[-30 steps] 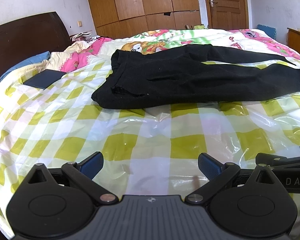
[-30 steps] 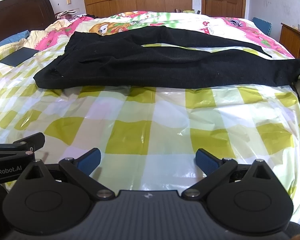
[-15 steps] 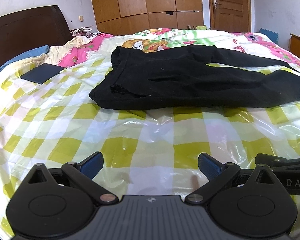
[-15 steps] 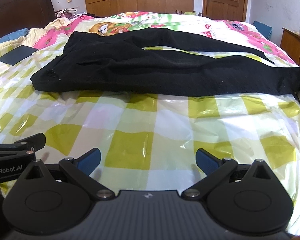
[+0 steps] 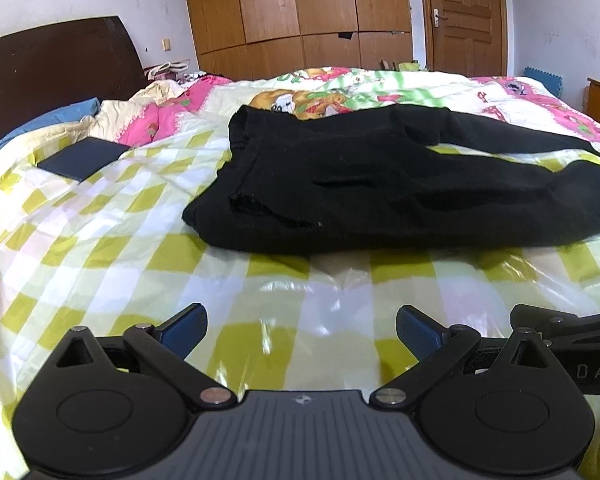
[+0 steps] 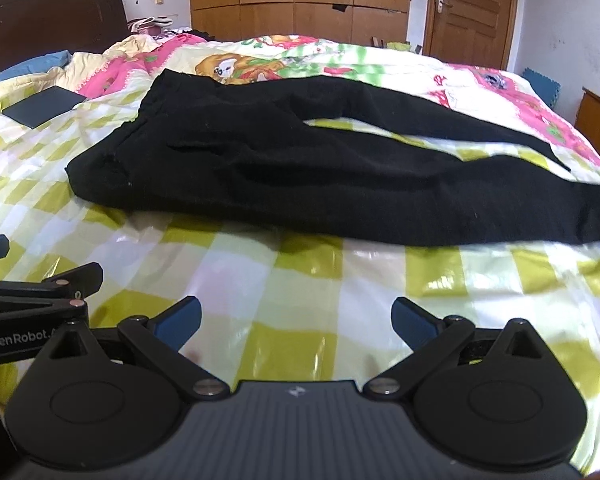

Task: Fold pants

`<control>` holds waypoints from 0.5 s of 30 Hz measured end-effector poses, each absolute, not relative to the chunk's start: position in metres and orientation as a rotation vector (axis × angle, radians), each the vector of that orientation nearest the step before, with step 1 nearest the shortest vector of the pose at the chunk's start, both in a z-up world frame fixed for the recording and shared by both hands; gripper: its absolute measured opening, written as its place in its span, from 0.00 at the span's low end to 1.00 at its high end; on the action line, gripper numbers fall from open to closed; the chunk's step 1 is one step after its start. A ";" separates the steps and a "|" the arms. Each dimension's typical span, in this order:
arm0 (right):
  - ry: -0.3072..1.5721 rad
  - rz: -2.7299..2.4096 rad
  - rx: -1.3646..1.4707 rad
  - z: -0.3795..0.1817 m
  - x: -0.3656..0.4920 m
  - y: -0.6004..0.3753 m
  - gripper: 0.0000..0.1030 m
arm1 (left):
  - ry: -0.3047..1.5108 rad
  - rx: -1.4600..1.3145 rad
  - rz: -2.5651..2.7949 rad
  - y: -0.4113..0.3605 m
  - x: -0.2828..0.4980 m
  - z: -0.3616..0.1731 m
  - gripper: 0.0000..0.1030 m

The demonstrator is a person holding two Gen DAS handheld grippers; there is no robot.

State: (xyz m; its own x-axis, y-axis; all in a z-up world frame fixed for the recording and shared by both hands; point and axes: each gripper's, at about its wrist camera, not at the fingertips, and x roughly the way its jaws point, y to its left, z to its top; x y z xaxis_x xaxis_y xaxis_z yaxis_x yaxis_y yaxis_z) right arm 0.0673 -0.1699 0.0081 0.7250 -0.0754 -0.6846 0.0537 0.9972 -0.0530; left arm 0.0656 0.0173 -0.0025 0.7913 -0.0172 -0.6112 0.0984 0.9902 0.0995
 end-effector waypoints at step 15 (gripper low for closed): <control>0.734 -0.030 -0.147 0.006 0.140 -0.154 0.98 | 0.569 0.236 -0.075 0.050 0.132 0.000 1.00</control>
